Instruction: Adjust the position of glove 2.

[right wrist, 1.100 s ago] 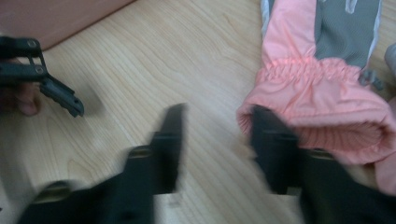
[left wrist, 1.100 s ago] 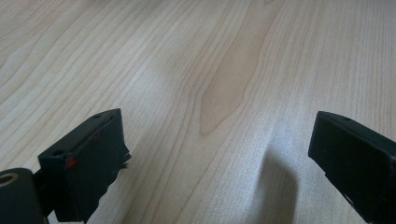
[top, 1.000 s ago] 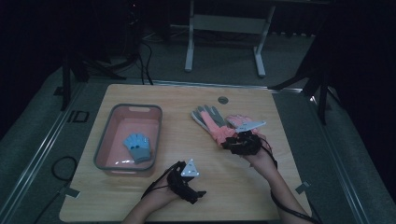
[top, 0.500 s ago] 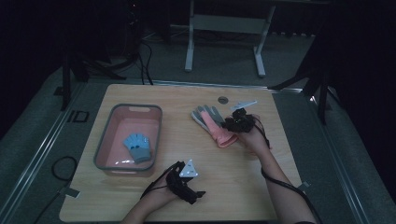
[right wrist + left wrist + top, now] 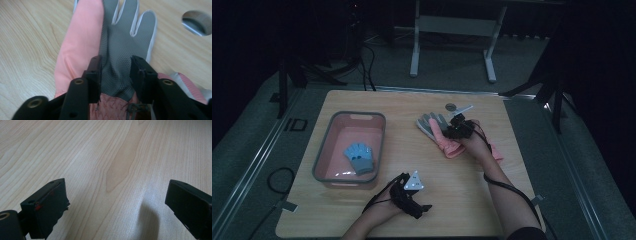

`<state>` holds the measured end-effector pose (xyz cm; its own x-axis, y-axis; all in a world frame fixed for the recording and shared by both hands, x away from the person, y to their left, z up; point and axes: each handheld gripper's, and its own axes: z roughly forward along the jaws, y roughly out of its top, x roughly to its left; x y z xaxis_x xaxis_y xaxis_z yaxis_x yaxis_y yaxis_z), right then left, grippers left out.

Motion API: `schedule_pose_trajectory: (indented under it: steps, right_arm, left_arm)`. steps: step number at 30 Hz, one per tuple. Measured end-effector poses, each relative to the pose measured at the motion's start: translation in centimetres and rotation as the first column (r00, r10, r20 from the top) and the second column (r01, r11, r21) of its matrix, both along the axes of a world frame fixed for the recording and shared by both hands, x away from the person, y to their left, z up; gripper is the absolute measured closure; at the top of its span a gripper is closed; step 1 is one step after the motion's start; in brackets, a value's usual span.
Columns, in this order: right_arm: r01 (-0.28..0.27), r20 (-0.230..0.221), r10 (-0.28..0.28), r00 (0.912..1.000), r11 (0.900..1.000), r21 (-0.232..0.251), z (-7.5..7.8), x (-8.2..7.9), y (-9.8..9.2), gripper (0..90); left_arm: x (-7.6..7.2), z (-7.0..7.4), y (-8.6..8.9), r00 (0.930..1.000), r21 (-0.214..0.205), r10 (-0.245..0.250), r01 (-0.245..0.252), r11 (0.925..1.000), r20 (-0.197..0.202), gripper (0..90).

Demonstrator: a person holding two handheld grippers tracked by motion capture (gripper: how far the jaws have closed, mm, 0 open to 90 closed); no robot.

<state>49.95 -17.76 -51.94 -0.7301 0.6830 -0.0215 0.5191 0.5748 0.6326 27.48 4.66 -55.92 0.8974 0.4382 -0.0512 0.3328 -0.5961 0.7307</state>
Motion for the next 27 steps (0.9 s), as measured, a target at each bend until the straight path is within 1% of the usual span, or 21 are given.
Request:
schedule_pose_trajectory:
  steps: [1, 5, 7, 9, 10, 11, 12, 13, 14, 15, 16, 17, 19, 20, 21, 22, 23, 24, 25, 26, 27]
  right_arm:
    - [0.001, -0.016, -0.001, 0.9999, 1.0000, -0.007, -0.7, 0.1, 0.2, 69.2]
    - [0.011, -0.009, -0.011, 0.9999, 0.9998, -0.019, -0.7, -0.1, 0.4, 81.9]
    - [0.015, -0.009, -0.015, 0.9998, 0.9997, -0.018, -0.7, -0.2, 0.5, 83.5]
    - [0.046, -0.002, -0.046, 0.9989, 0.9988, -0.017, -0.5, -0.7, 0.9, 86.4]
    - [0.046, -0.002, -0.046, 0.9989, 0.9988, -0.017, -0.5, -0.7, 0.9, 86.4]
    - [0.062, 0.000, -0.062, 0.9981, 0.9980, -0.013, -0.2, -0.9, 1.1, 87.1]
    - [0.095, -0.011, -0.095, 0.9954, 0.9954, 0.012, 0.4, -1.4, 1.2, 88.1]
    - [0.115, -0.014, -0.115, 0.9933, 0.9934, 0.010, 0.7, -1.7, 1.4, 88.4]
    - [0.115, -0.014, -0.115, 0.9933, 0.9934, 0.010, 0.7, -1.7, 1.4, 88.4]
    - [0.161, 0.008, -0.161, 0.9869, 0.9869, 0.004, 1.1, -2.7, 1.7, 88.7]
    - [0.161, 0.008, -0.161, 0.9869, 0.9869, 0.004, 1.1, -2.7, 1.7, 88.7]
    - [0.193, -0.008, -0.193, 0.9812, 0.9805, 0.037, 1.4, -3.6, 1.9, 88.8]
    - [0.210, -0.002, -0.211, 0.9775, 0.9758, 0.060, 2.0, -4.9, 2.2, 88.8]
    - [0.225, 0.004, -0.226, 0.9741, 0.9712, 0.078, 2.4, -5.5, 2.2, 88.8]
    - [0.225, 0.004, -0.226, 0.9741, 0.9712, 0.078, 2.4, -5.5, 2.2, 88.8]
    - [0.236, 0.010, -0.237, 0.9713, 0.9674, 0.093, 2.8, -6.1, 2.3, 88.8]
    - [0.236, 0.010, -0.237, 0.9713, 0.9674, 0.093, 2.8, -6.1, 2.3, 88.8]
    - [0.252, 0.015, -0.255, 0.9668, 0.9607, 0.117, 3.3, -6.8, 2.2, 88.8]
    - [0.279, 0.024, -0.285, 0.9581, 0.9484, 0.151, 4.1, -8.0, 2.1, 88.8]
    - [0.294, 0.028, -0.303, 0.9526, 0.9413, 0.165, 4.4, -8.6, 2.0, 88.8]
    - [0.304, 0.031, -0.313, 0.9492, 0.9367, 0.174, 4.6, -9.1, 2.0, 88.7]
  left_arm:
    - [0.0, 0.0, 0.0, 1.0000, 0.001, -0.001, 0.001, 1.0000, 0.002, 4.3]
    - [0.0, 0.0, 0.0, 1.0000, -0.004, 0.000, 0.000, 1.0000, 0.001, 4.3]
    - [0.0, 0.0, 0.0, 1.0000, -0.005, 0.001, -0.001, 1.0000, 0.001, 4.3]
    - [0.1, -0.1, 0.0, 1.0000, -0.006, 0.002, -0.002, 1.0000, 0.003, 4.3]
    - [0.1, -0.1, 0.0, 1.0000, -0.006, 0.002, -0.002, 1.0000, 0.003, 4.3]
    - [0.1, -0.1, 0.0, 1.0000, -0.006, 0.002, -0.002, 1.0000, 0.003, 4.3]
    - [0.0, 0.0, 0.1, 1.0000, -0.008, 0.001, -0.001, 1.0000, 0.001, 4.3]
    - [0.0, 0.0, 0.1, 1.0000, -0.008, 0.001, -0.001, 1.0000, 0.001, 4.3]
    - [0.0, 0.0, 0.1, 1.0000, -0.008, 0.001, -0.001, 1.0000, 0.001, 4.3]
    - [0.0, 0.0, 0.1, 1.0000, -0.009, 0.001, -0.001, 1.0000, 0.004, 4.3]
    - [0.0, 0.0, 0.1, 0.9999, -0.008, 0.000, 0.000, 1.0000, 0.010, 4.3]
    - [-0.1, 0.0, 0.1, 0.9999, -0.012, 0.001, -0.001, 0.9999, 0.016, 4.3]
    - [-0.1, 0.1, 0.2, 0.9997, -0.016, 0.004, -0.004, 0.9999, 0.023, 4.3]
    - [-0.1, 0.1, 0.2, 0.9997, -0.016, 0.004, -0.004, 0.9999, 0.023, 4.3]
    - [-0.1, 0.1, 0.2, 0.9997, -0.012, 0.005, -0.005, 0.9999, 0.025, 4.3]
    - [0.0, 0.1, 0.2, 0.9996, -0.006, 0.006, -0.005, 1.0000, 0.027, 4.3]
    - [0.0, 0.1, 0.2, 0.9996, -0.006, 0.006, -0.005, 1.0000, 0.027, 4.3]
    - [0.0, 0.1, 0.3, 0.9995, -0.008, 0.009, -0.009, 0.9999, 0.029, 4.3]
    - [0.0, 0.1, 0.3, 0.9995, -0.011, 0.011, -0.011, 0.9999, 0.031, 4.3]
    - [0.0, 0.1, 0.3, 0.9994, -0.012, 0.013, -0.013, 0.9999, 0.032, 4.3]
    - [0.0, 0.1, 0.3, 0.9994, -0.012, 0.016, -0.015, 0.9998, 0.032, 4.3]
